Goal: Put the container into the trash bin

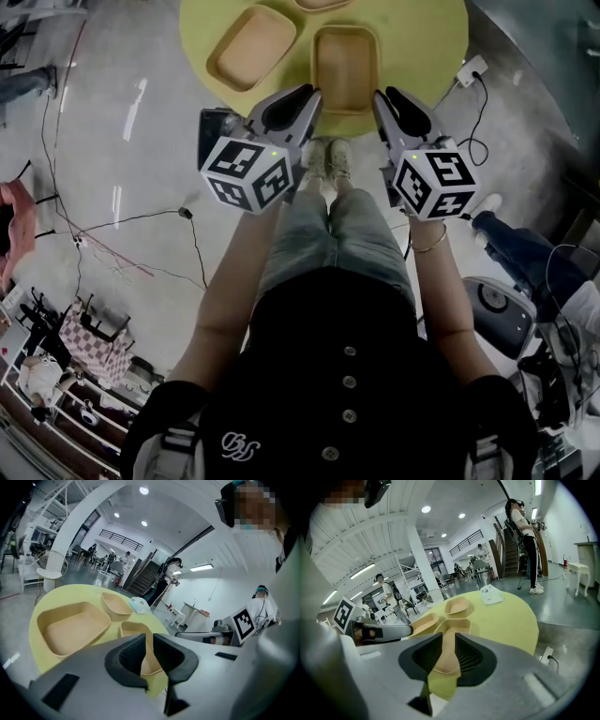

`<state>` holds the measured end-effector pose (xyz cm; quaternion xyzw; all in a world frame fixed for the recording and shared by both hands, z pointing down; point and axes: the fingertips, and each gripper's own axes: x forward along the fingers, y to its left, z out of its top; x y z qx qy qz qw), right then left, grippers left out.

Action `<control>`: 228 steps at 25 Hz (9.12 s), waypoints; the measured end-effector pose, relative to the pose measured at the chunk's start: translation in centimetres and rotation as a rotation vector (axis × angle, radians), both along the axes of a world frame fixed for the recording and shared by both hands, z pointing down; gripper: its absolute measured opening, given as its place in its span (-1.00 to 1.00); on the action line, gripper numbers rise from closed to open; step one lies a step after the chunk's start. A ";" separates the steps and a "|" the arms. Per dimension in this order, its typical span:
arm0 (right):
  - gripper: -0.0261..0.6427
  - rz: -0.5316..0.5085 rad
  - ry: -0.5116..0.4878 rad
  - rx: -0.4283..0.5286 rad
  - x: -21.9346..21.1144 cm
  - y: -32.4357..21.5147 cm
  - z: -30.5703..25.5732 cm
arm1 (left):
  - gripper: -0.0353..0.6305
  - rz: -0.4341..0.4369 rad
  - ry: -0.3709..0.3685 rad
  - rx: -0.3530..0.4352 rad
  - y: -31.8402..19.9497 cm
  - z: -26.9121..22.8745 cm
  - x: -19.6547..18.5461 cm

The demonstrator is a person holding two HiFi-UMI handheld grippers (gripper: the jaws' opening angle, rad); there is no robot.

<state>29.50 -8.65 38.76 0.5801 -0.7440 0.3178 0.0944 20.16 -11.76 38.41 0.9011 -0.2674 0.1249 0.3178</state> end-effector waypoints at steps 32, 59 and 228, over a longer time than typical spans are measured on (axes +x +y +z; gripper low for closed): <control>-0.62 0.005 -0.082 -0.136 -0.9 1.9 6.7 | -0.53 -0.029 -0.097 -0.162 1.6 7.4 -1.2; -0.76 -0.036 -0.081 -0.057 -1.5 1.4 2.3 | -0.58 -0.085 -0.069 -0.070 2.0 2.8 -0.9; -0.16 -0.176 -0.085 0.126 -23.1 -4.9 -6.6 | -0.50 -0.041 0.083 0.192 -3.5 -8.2 -20.1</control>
